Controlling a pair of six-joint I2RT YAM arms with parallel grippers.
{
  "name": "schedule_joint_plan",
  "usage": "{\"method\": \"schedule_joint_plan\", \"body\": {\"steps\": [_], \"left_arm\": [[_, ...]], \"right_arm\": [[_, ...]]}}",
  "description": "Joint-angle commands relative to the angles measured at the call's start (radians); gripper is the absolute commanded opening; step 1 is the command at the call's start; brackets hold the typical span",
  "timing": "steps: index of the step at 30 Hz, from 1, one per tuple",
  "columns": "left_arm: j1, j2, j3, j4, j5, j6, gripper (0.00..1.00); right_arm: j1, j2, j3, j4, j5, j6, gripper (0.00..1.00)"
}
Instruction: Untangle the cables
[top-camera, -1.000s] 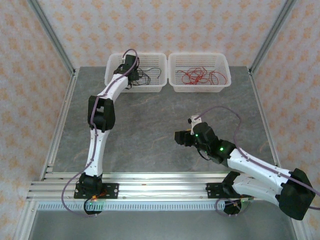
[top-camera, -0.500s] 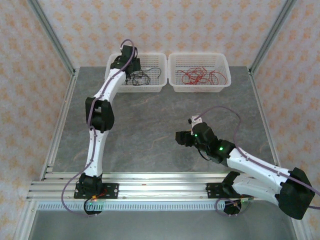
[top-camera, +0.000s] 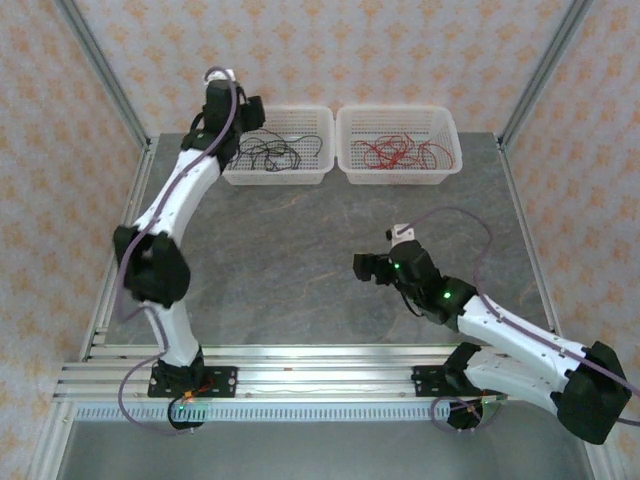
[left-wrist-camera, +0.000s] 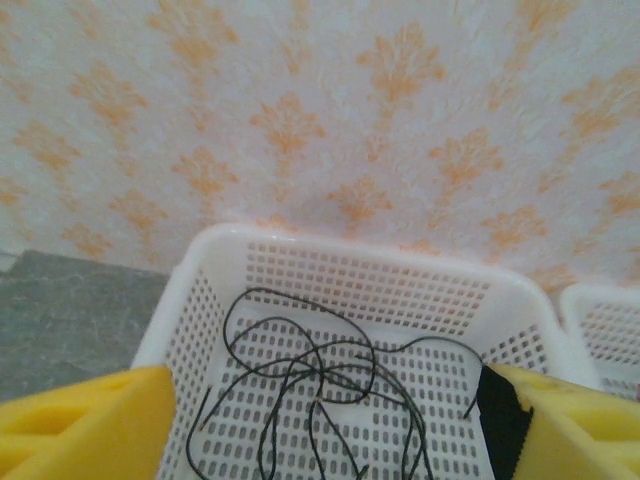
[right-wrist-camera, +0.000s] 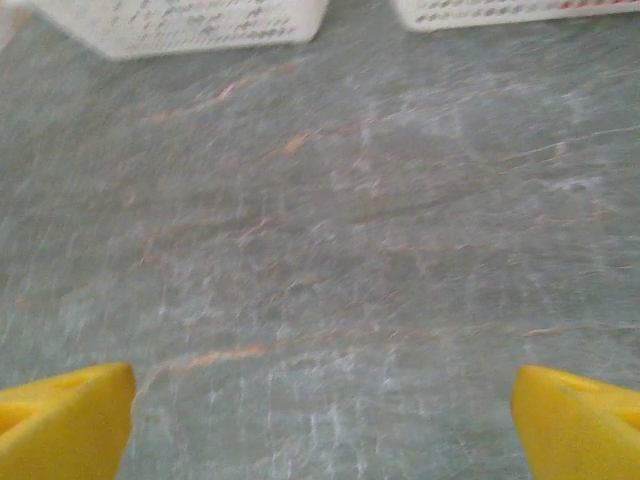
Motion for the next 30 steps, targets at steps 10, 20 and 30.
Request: {"method": "schedule_joint_plan", "body": {"steps": [10,20,30], "left_arm": [[-0.001,-0.707,-1.002,0.622,-0.202,-0.053,0.99],[0.016,-0.835,-1.502,1.009,-0.573,0.004,0.99],[0.050,-0.264,-1.692,1.971,-0.520,0.196,0.99]], "right_arm": [[-0.354,0.012,-0.147,0.335,0.195,-0.117,1.00],[-0.525,0.159,-0.364,1.016,0.268,-0.357,1.00],[-0.672,0.508,-0.518,1.643,-0.090,-0.365,1.00]]}}
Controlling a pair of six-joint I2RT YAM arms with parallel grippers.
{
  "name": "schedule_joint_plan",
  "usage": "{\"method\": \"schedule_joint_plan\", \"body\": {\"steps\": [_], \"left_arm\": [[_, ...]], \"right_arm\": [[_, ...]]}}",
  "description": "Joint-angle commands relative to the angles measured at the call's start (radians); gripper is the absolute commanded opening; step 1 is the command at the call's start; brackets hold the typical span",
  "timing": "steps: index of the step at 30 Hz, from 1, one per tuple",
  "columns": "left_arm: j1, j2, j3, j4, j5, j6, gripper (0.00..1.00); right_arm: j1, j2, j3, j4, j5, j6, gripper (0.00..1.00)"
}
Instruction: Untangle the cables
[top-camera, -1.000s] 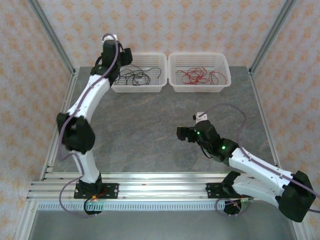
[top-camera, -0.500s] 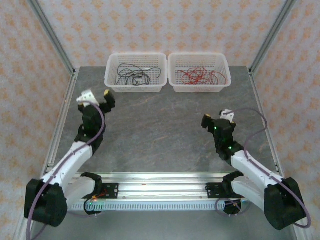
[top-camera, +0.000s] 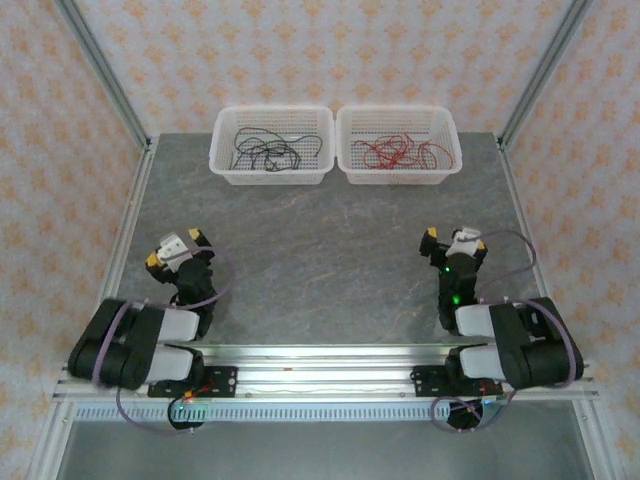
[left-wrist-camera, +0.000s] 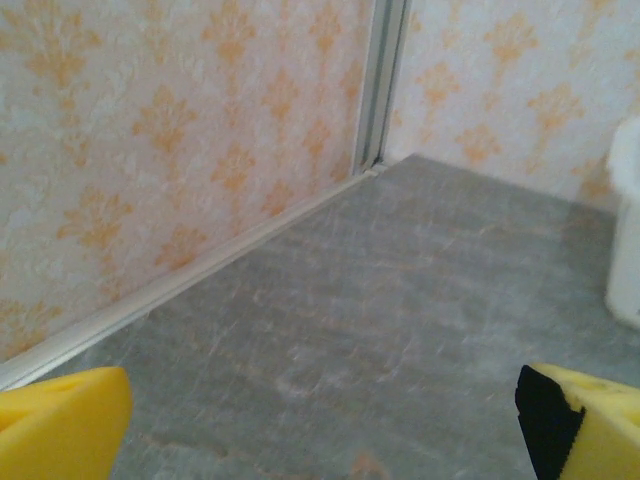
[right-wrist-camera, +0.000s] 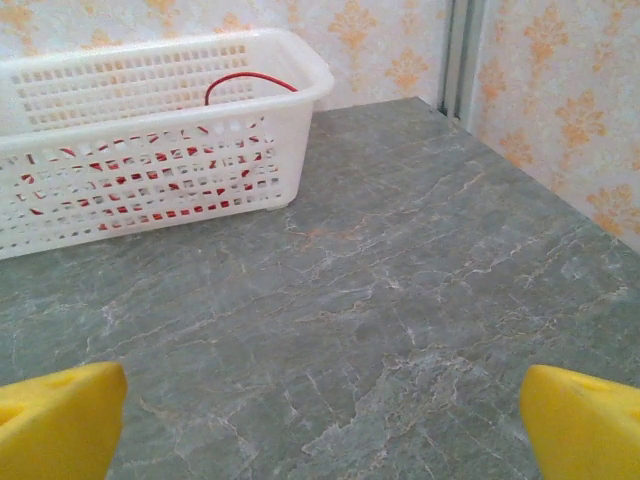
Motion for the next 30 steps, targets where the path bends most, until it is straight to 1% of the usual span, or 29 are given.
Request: {"method": "schedule_joint_plan", "body": {"steps": [1,2,3,4,6,7,8,9,10,12,13,14,16,18,20,26,30], "left_arm": [[-0.001,0.086,-0.029,0.444,0.023,0.096,0.99],[0.006,0.026,-0.011,0.300,0.055,0.057,0.99],[0.028,-0.010,0.017,0.184,0.110,0.029,1.00],[0.065,-0.009,0.044,0.120,0.211,0.019,1.00],[0.099,0.077,0.103,0.104,0.363,0.050,1.00],[0.100,0.136,0.149,0.079,0.412,0.074,0.99],[0.097,0.148,0.125,0.150,0.418,0.088,0.99],[0.098,0.127,0.117,0.141,0.376,0.062,0.99],[0.112,0.118,0.115,0.109,0.381,0.036,0.99],[0.113,0.138,0.116,0.150,0.393,0.052,0.99],[0.113,0.131,0.122,0.141,0.395,0.052,0.99],[0.113,0.124,0.127,0.096,0.396,0.046,0.99],[0.110,0.136,0.121,0.126,0.390,0.056,0.99],[0.107,0.128,0.131,0.098,0.397,0.059,0.99],[0.107,0.134,0.129,0.112,0.402,0.064,0.99],[0.107,0.131,0.150,0.069,0.484,0.091,0.99],[0.108,0.132,0.154,0.064,0.488,0.091,0.99]], "right_arm": [[-0.054,0.142,-0.022,0.364,-0.187,-0.008,1.00],[-0.056,0.158,0.008,0.330,-0.217,-0.021,1.00],[-0.058,0.148,0.056,0.216,-0.236,-0.029,1.00],[-0.065,0.144,0.133,0.058,-0.264,-0.031,1.00],[-0.137,0.162,0.139,0.084,-0.349,0.029,1.00],[-0.138,0.158,0.139,0.072,-0.343,0.027,1.00],[-0.130,0.165,0.147,0.071,-0.325,0.025,1.00],[-0.118,0.161,0.149,0.056,-0.295,0.021,1.00],[-0.114,0.161,0.152,0.055,-0.269,0.028,1.00],[-0.108,0.161,0.156,0.045,-0.235,0.034,1.00],[-0.104,0.163,0.155,0.049,-0.226,0.034,1.00],[-0.104,0.161,0.155,0.048,-0.222,0.033,1.00],[-0.101,0.158,0.151,0.051,-0.215,0.030,1.00],[-0.099,0.159,0.151,0.052,-0.214,0.032,1.00],[-0.099,0.158,0.151,0.052,-0.215,0.031,1.00],[-0.099,0.158,0.151,0.052,-0.215,0.031,1.00],[-0.099,0.158,0.151,0.052,-0.215,0.032,1.00]]}}
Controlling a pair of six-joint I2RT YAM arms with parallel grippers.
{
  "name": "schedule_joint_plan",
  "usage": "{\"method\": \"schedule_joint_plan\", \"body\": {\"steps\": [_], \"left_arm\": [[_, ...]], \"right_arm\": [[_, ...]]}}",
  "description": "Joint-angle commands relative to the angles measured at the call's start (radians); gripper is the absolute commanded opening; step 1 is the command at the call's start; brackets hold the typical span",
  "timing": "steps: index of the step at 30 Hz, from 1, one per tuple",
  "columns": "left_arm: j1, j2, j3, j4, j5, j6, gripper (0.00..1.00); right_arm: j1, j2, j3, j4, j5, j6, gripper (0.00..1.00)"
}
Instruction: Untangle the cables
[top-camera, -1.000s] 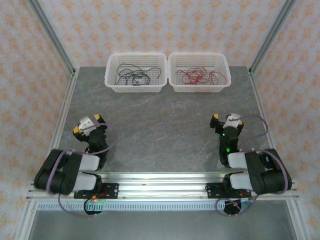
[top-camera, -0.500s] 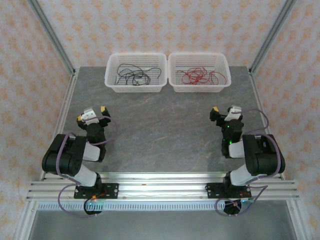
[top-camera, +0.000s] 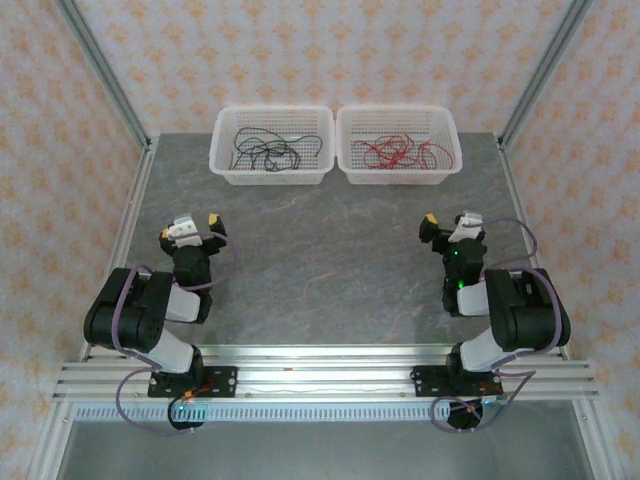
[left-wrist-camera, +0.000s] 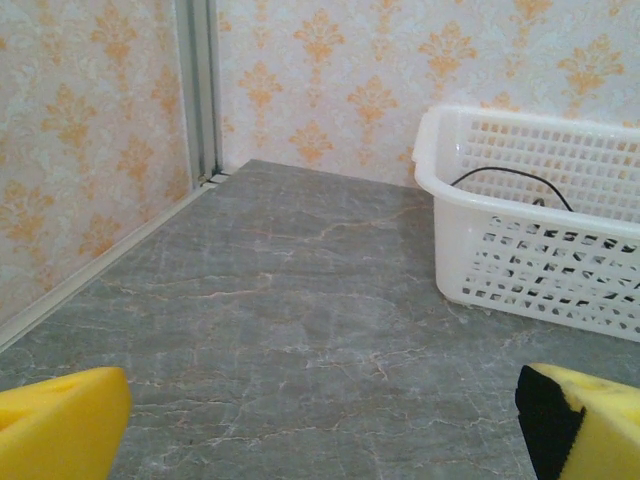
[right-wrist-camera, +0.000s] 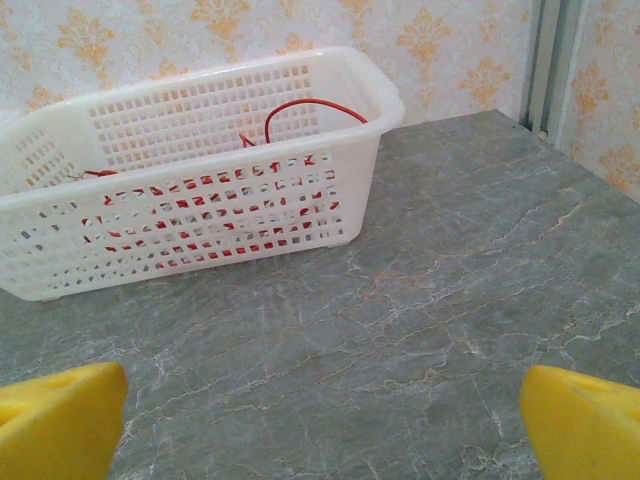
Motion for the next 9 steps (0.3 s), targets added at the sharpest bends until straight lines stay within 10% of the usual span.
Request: {"method": "schedule_joint_plan", "body": {"steps": [1,9], "left_arm": [[0.008,0.004,0.027,-0.018,0.051,0.013,0.99],[0.012,0.002,0.020,-0.007,0.062,0.017,0.99]], "right_arm": [[0.005,-0.002,0.004,0.004,0.026,0.007,1.00],[0.028,-0.172,0.015,-0.112,0.015,-0.024,1.00]]}}
